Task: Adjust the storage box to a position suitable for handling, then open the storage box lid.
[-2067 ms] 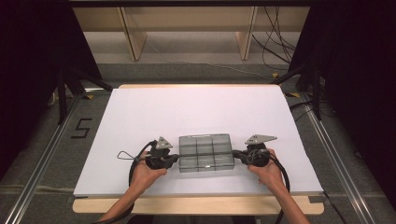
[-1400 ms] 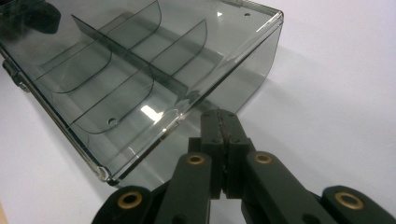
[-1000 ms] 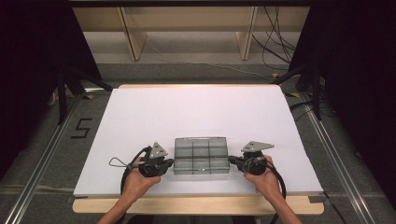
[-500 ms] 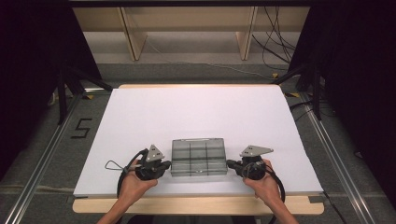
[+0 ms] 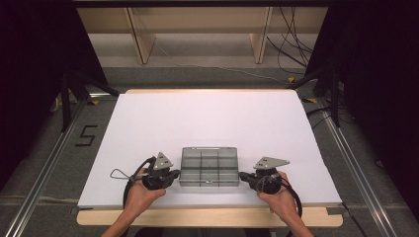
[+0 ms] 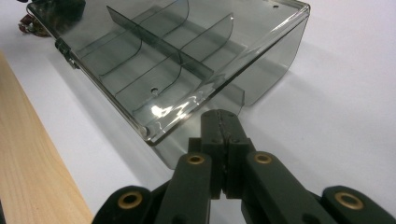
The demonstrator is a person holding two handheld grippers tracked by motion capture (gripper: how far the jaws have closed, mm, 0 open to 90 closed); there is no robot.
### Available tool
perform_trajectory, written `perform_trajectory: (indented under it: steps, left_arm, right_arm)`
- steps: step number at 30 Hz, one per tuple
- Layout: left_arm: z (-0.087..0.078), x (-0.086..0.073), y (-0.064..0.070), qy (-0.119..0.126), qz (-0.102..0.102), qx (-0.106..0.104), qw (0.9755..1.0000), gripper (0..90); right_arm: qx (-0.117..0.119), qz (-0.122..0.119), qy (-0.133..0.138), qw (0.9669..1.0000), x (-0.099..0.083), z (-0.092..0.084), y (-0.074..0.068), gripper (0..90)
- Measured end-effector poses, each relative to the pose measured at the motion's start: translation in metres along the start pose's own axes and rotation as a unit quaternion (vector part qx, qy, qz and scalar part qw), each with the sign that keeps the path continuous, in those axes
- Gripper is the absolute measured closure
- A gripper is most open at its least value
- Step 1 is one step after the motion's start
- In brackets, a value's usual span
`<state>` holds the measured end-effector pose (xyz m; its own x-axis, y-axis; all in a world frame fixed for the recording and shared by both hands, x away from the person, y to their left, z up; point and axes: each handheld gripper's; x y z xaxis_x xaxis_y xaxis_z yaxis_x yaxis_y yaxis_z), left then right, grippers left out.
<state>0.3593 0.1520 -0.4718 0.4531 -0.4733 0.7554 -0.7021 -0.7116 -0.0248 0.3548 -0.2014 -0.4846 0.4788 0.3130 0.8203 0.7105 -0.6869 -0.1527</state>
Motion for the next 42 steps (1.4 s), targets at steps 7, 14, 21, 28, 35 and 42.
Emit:
perform_trajectory:
  steps: [7, 14, 21, 28, 35, 42]
  left_arm:
    - [-0.001, -0.003, 0.0, 0.009, -0.012, -0.009, 0.9999, 89.0]
    - [-0.007, -0.001, -0.011, 0.009, -0.016, -0.007, 0.9998, 77.2]
    - [-0.013, -0.005, -0.013, 0.034, -0.062, -0.001, 0.9975, 66.0]
    - [-0.02, -0.011, -0.007, 0.061, -0.096, -0.016, 0.9934, 55.8]
    - [-0.027, -0.018, -0.001, 0.067, -0.096, -0.025, 0.9928, 48.0]
    - [-0.032, -0.023, 0.009, 0.073, -0.09, -0.025, 0.9929, 42.2]
  right_arm:
    - [0.0, -0.004, -0.001, 1.0, -0.001, 0.001, 0.004, 88.5]
    - [0.004, -0.008, -0.006, 0.9999, 0.0, -0.001, 0.006, 86.0]
    - [0.0, 0.0, 0.001, 1.0, 0.0, -0.013, 0.008, 84.9]
    - [0.014, 0.005, 0.009, 0.9998, -0.004, -0.024, 0.001, 84.7]
    - [0.021, 0.0, 0.015, 0.9997, -0.008, -0.029, -0.008, 84.8]
    - [0.026, -0.013, 0.021, 0.9993, -0.009, -0.029, -0.01, 86.7]
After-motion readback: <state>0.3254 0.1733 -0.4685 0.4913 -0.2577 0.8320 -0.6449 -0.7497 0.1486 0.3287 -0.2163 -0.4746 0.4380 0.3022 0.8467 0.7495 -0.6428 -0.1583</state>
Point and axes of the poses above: each handheld gripper's, and its own axes: z roughly forward along the jaws, x roughly out of its top, y roughly to its right, and after that the axes turned 5 degrees about y, right-handed
